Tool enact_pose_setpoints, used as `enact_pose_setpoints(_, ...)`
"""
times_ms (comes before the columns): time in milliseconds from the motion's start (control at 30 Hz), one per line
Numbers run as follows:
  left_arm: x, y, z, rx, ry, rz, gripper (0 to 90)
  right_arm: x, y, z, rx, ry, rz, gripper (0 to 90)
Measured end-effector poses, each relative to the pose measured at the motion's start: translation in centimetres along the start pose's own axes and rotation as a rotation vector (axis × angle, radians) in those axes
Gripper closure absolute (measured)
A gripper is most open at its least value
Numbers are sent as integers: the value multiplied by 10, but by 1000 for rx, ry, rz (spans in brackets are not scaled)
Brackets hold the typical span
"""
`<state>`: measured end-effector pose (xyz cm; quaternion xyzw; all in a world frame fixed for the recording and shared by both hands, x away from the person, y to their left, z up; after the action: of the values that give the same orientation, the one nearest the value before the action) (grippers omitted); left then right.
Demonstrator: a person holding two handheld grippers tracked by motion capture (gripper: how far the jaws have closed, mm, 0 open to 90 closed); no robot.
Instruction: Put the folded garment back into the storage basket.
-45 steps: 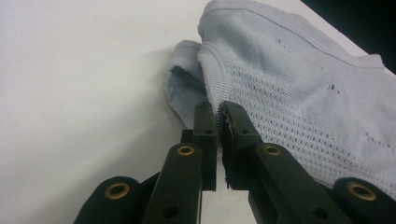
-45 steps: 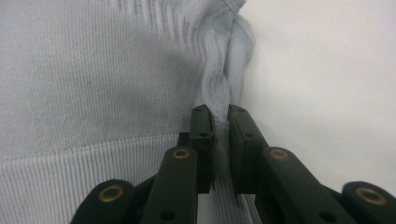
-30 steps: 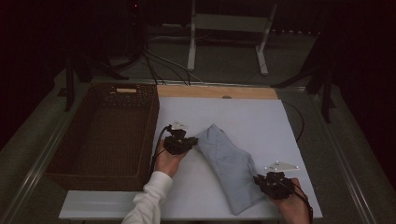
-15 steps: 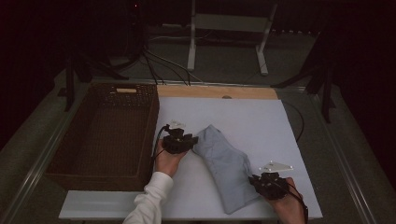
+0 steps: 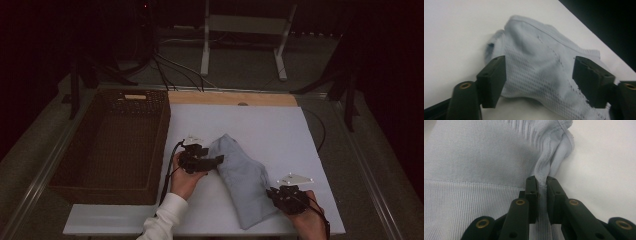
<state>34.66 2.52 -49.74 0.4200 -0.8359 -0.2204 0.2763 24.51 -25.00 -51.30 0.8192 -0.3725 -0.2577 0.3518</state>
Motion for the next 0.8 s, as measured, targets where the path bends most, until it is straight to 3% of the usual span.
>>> enact_pose_setpoints(233,7,-7,12,-32,-1,-33,162,0,0,0,1,6,2,813)
enact_pose_setpoints(367,6,-16,22,-70,-2,-63,162,0,0,0,1,9,4,810)
enact_pose_setpoints(533,4,-21,30,-99,28,-73,163,-1,0,0,0,12,3,808)
enact_pose_setpoints(800,5,-23,35,-130,24,-75,160,-1,0,0,0,15,4,808)
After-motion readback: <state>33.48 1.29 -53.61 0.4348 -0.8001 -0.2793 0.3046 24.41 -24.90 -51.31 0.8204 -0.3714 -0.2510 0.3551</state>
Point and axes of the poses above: each handheld gripper's, and its own axes: y roughly backward along the jaws, z roughly out of its underside, x roughly to its right, the point moved 3 cm from there along -y, roughly forward along the jaws, and after that the axes turned 10 degrees about -z, right-handed, at the moved point
